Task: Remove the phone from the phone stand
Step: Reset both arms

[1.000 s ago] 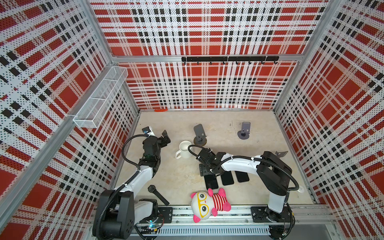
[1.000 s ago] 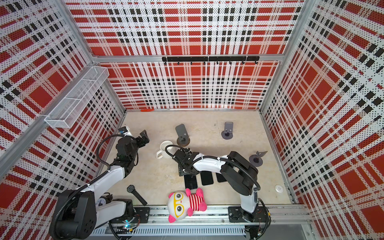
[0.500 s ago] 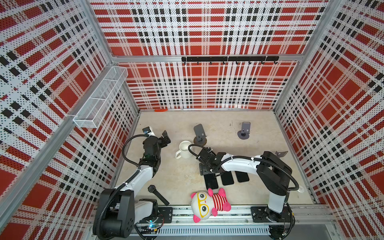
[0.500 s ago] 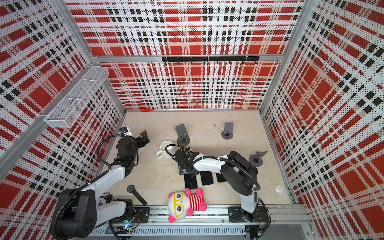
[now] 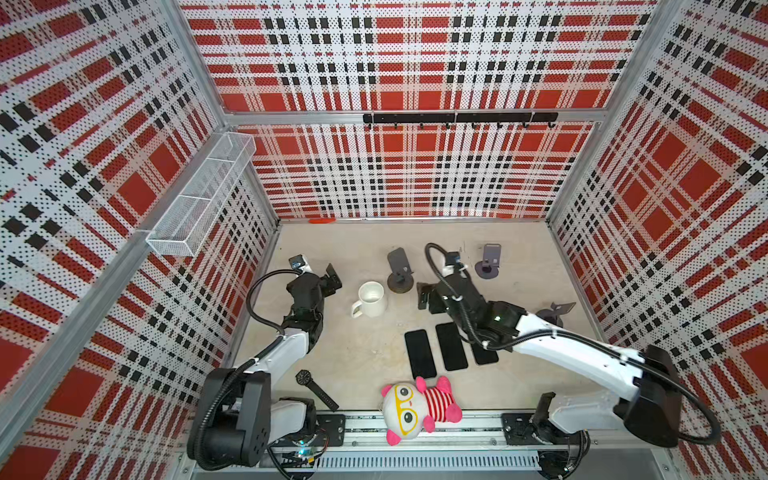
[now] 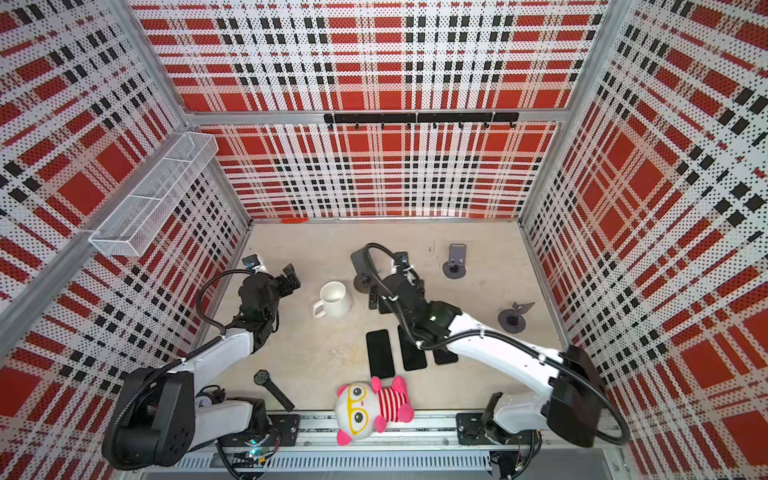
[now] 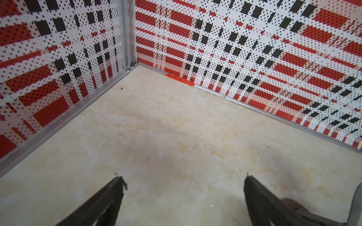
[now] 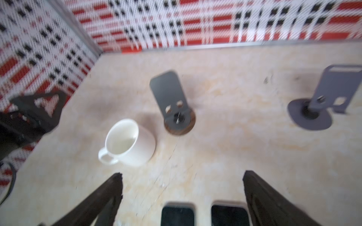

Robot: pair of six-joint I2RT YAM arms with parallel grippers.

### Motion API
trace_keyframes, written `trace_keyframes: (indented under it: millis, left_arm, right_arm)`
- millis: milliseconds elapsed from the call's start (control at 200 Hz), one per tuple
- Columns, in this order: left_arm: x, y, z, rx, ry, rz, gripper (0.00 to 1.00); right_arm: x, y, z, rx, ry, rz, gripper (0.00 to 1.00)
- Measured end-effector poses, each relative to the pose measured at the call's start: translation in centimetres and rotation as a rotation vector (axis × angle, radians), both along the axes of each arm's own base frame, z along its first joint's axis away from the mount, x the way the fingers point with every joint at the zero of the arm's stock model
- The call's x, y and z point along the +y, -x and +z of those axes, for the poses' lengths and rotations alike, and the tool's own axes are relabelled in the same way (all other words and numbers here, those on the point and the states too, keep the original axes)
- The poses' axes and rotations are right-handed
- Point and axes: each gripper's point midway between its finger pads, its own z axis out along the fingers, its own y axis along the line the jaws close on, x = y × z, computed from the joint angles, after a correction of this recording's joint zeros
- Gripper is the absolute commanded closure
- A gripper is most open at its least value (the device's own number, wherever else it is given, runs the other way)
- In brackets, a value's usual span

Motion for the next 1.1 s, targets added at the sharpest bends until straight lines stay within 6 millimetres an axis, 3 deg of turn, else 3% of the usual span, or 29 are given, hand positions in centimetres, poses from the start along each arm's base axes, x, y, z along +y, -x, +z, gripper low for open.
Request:
trace_keyframes:
  millis: [90, 185, 341, 461, 576, 722, 907, 987, 1097]
  left_arm:
    - [0.1, 0.1, 0.1, 0.0, -0.024, 0.013, 0.02]
    - [0.5, 0.2, 0.2, -0.001, -0.045, 0.035, 0.02]
    - [0.9, 0.7, 0.3, -0.037, -0.073, 0.048, 0.02]
    - [1.4, 1.7, -0.6, -0.042, -0.11, 0.062, 0.02]
    - [1.7, 2.2, -0.5, -0.058, -0.169, 0.073, 0.02]
    - [1.7, 2.5, -0.2, -0.099, -0.238, 0.06, 0.02]
    - [2.0, 4.4, -2.8, -0.132, -0.271, 0.046, 0.02]
    - [2.0, 4.9, -3.3, -0.145, -0.283, 0.027, 0.02]
    - [1.8, 4.7, -2.0, -0.227, -0.283, 0.006, 0.02]
  right_arm:
    - [-4.6, -1.2, 1.4, -0.102, 0.037, -0.113, 0.0]
    - [-8.7, -1.9, 1.3, -0.179, 0.064, -0.18, 0.0]
    - [-15.8, -2.1, -2.3, -0.273, 0.102, -0.261, 0.0]
    - [-18.9, -2.2, -5.6, -0.27, 0.155, -0.273, 0.0]
    - [-21.6, -2.2, -6.6, -0.303, 0.176, -0.317, 0.0]
    - [-23.2, -2.7, -9.0, -0.282, 0.224, -0.311, 0.0]
    - [-23.9, -3.6, -14.0, -0.213, 0.266, -0.274, 0.0]
    - [-23.5, -4.7, -14.5, -0.223, 0.253, -0.247, 0.0]
    - [-23.2, -5.9, -15.0, -0.243, 0.242, -0.225, 0.0]
